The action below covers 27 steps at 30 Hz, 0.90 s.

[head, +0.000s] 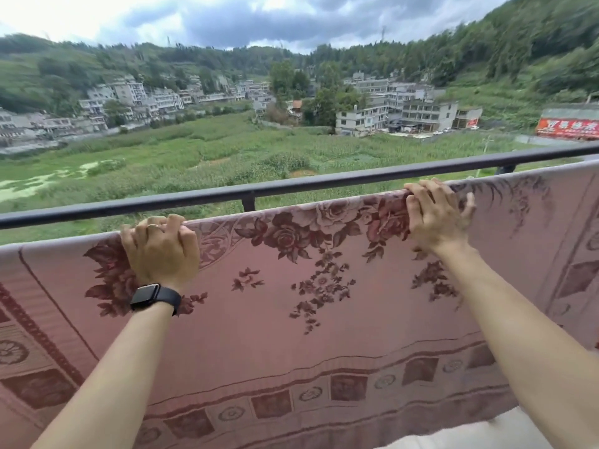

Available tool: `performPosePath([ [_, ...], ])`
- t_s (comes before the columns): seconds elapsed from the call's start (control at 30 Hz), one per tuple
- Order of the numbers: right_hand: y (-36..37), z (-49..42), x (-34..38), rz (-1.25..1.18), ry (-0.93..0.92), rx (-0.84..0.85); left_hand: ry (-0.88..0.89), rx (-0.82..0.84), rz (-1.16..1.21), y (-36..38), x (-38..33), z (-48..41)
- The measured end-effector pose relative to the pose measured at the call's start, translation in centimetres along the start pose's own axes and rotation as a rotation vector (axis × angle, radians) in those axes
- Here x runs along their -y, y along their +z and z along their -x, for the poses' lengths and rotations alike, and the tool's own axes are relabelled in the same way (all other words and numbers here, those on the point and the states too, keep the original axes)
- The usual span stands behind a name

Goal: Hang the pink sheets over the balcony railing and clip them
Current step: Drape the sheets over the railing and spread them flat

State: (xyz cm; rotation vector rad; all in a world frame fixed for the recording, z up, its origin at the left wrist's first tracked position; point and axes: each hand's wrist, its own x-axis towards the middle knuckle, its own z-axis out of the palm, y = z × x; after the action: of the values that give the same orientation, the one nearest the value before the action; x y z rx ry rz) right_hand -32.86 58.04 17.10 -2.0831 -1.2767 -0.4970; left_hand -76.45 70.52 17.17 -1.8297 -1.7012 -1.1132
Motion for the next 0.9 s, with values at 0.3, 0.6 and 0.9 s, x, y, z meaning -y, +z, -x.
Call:
performPosePath([
  [0.3, 1.3, -1.1, -0.9, -0.051, -0.120, 0.034, 0.441, 0.138, 0.170, 1.2, -19.7, 1.5],
  [0.6, 3.2, -8.6, -11.9, 0.042, -0.023, -0.077, 0.522, 0.095, 0.061, 9.0, -29.4, 1.6],
  [0.9, 2.6, -9.5, -14.7, -0.039, -0.011, -0.111, 0.601, 0.226, 0.209, 7.8, -38.5, 1.1],
])
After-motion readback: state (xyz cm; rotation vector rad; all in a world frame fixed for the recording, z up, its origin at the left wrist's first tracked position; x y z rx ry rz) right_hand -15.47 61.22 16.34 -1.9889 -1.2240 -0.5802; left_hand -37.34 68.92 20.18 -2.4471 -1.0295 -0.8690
